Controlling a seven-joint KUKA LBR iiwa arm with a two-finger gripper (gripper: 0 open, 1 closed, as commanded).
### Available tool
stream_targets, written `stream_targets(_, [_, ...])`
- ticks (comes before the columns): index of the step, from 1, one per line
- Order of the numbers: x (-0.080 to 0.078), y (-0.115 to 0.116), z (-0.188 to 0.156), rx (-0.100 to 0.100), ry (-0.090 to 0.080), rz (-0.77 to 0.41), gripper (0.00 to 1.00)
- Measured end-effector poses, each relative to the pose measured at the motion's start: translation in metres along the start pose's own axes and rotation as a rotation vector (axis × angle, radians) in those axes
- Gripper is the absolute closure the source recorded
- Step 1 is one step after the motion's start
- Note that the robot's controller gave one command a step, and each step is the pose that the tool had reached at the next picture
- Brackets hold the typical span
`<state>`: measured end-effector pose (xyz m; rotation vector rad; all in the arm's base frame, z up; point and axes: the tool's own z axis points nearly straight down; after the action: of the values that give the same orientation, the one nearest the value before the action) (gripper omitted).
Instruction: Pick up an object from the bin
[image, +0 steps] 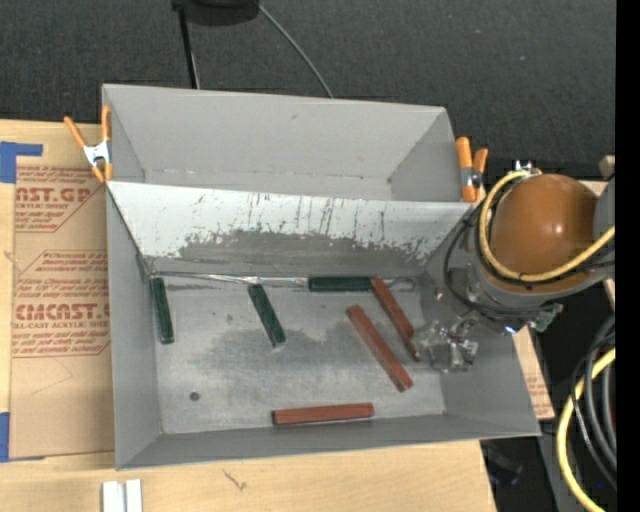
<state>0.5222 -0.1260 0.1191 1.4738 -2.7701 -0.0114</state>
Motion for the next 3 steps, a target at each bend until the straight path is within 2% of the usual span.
stream_targets(1, [-0.023,-0.016,0.047,0.002,-0.014,-0.497,0.0])
stream_targets(2, [-0.025,-0.016,0.047,0.004,-0.014,-0.5,0.0])
stream_targets(3, [-0.067,-0.033,0.047,0.009,-0.002,-0.382,1.0])
